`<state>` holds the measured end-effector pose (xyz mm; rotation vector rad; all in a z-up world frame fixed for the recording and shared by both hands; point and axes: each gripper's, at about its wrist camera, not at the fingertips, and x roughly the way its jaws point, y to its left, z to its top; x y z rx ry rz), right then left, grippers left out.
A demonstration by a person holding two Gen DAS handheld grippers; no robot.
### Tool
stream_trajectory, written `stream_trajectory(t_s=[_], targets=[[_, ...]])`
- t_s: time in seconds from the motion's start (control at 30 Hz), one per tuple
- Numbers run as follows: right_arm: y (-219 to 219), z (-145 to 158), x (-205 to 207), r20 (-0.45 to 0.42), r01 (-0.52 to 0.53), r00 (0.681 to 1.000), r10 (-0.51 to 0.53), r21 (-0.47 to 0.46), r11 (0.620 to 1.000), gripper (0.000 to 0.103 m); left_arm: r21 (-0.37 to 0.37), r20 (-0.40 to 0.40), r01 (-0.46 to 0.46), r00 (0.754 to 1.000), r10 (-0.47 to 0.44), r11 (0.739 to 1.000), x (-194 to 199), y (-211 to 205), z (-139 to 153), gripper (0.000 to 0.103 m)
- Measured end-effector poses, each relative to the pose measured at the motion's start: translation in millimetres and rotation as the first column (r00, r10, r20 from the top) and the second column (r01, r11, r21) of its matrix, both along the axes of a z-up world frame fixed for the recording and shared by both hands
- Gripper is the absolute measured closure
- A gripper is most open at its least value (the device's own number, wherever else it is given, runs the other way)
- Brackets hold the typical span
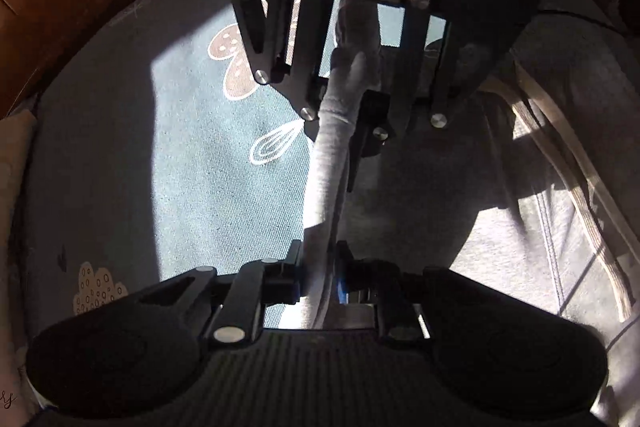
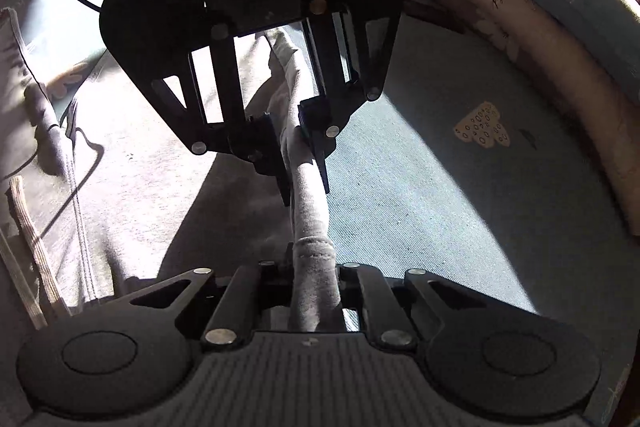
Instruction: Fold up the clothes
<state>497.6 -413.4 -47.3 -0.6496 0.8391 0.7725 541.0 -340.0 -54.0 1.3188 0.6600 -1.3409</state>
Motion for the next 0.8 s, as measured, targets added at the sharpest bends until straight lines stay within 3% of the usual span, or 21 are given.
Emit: stream_trajectory(t_s=[0.03, 0.07, 0.13, 0.2, 0.33, 0.53, 0.57, 0.67, 0.73, 0.8], targets=[[-0.3, 3.0, -3.0, -0.001, -0.006, 1.0, 0.006, 0.008, 1.0, 0.092, 0.012, 0.03, 0.017, 0.999, -0.017, 1.0, -1.9, 3.7, -1.4, 0.063], [-0.7, 6.0, -6.0, -0.002, -0.012, 1.0, 0.012, 0.015, 1.0, 0.092, 0.033, 0.065, 0.048, 0.997, -0.05, 0.998, -3.5, 9.9, -4.0, 0.057], [-0.5, 11.0, -14.6, 0.013, -0.034, 0.999, 0.034, 0.009, 0.999, 0.092, 0.079, 0.131, 0.105, 0.985, -0.115, 0.991, -6.5, 22.4, -9.3, 0.056], [-0.3, 14.9, -21.3, 0.026, -0.056, 0.998, 0.056, 0.006, 0.998, 0.092, 0.132, 0.142, 0.127, 0.979, -0.145, 0.983, -2.5, 33.8, -15.3, 0.056], [1.9, 23.8, -36.0, 0.042, -0.087, 0.995, 0.087, 0.009, 0.996, 0.092, 0.245, 0.084, 0.141, 0.983, -0.166, 0.959, 7.8, 51.4, -24.2, 0.056], [2.5, 28.4, -46.6, 0.054, -0.106, 0.993, 0.106, 0.0, 0.994, 0.092, 0.386, 0.065, 0.125, 0.985, -0.163, 0.914, 23.4, 81.5, -42.1, 0.056], [3.1, 29.0, -48.3, 0.055, -0.108, 0.993, 0.108, -0.002, 0.994, 0.092, 0.405, 0.07, 0.13, 0.983, -0.172, 0.905, 25.0, 86.3, -45.4, 0.058], [4.0, 30.4, -52.7, 0.053, -0.115, 0.992, 0.115, -0.003, 0.993, 0.092, 0.47, 0.092, 0.15, 0.972, -0.218, 0.87, 26.6, 102.3, -54.3, 0.078], [4.6, 30.9, -56.3, 0.059, -0.119, 0.991, 0.119, -0.006, 0.993, 0.092, 0.473, 0.1, 0.139, 0.973, -0.209, 0.87, 24.3, 105.8, -50.9, 0.095], [5.1, 30.8, -58.7, 0.054, -0.12, 0.991, 0.121, -0.005, 0.993, 0.092, 0.465, 0.112, 0.128, 0.973, -0.202, 0.876, 19.9, 108.5, -45.1, 0.099]])
